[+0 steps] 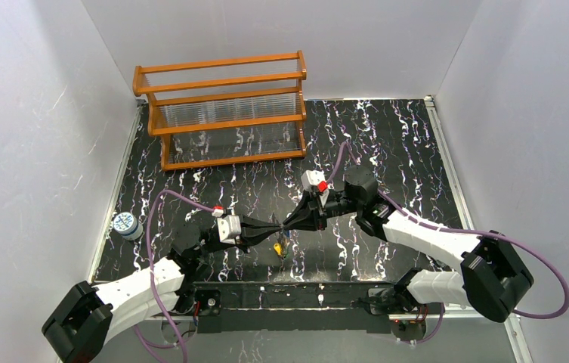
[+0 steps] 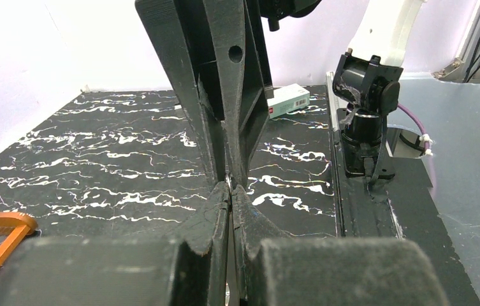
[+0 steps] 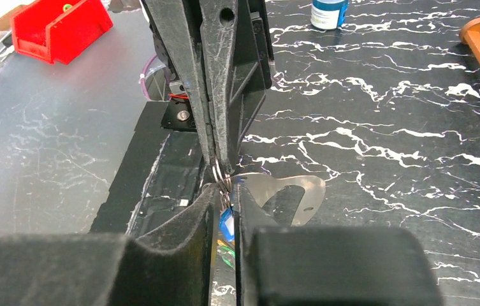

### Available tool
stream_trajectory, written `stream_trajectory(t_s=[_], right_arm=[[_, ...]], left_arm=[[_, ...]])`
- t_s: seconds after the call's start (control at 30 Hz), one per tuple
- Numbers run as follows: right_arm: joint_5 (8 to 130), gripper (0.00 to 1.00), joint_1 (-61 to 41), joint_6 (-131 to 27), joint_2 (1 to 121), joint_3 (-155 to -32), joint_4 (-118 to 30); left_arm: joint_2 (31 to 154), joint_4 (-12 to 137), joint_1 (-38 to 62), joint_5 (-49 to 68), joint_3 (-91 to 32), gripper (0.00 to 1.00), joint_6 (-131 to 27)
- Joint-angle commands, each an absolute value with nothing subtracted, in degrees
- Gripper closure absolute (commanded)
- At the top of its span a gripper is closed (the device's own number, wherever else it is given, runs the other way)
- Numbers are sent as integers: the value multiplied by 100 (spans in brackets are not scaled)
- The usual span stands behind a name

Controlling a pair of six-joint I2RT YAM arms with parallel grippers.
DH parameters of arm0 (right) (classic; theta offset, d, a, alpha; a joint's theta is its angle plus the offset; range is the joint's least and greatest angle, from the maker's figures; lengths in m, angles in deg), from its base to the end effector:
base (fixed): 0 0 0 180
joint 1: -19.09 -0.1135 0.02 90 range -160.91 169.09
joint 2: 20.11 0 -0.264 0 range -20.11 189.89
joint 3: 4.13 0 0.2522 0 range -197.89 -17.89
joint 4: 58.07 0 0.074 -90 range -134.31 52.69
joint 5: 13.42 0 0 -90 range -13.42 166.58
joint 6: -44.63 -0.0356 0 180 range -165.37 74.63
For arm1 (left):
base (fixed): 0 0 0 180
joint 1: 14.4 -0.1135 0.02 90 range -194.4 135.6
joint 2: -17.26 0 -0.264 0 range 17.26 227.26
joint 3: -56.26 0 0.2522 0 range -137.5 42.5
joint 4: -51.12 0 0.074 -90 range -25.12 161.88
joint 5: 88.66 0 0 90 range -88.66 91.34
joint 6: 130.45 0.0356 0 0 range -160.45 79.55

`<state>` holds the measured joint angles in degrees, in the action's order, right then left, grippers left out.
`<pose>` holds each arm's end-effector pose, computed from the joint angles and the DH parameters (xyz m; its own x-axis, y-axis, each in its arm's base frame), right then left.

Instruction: Put the keys on the keyring

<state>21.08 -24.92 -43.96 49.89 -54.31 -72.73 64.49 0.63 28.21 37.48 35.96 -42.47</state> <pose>0.1672 0.2023 0.2676 -0.0405 -0.0585 -0.9975 -0.9851 -0.1644 0.0496 0.1034 -0.1236 0.2341 0.2607 -0.2785 -0.9244 0.9544 0.2187 0.2033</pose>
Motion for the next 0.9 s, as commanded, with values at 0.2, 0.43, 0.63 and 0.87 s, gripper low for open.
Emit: stream_trajectory(t_s=[0.2,0.43,0.63,0.87], right_arm=[[2119,99,-2529,-4111,4872,-5659,-7165],[2853,99,-2532,-3251,4914,-6365,-5199],[3620,99,-2532,-2747,5203,-7076,-3559],[4189,99,-2684,-2325,5662,-7760,-2216]], left_arm=[[6421,-240,2845,3750,3518,100,-4269],[6202,-5,2844,3160,3587,61,-4253],[6128,1284,2845,2890,3163,55,-3720],[6203,3480,2842,2601,2372,55,-2803]])
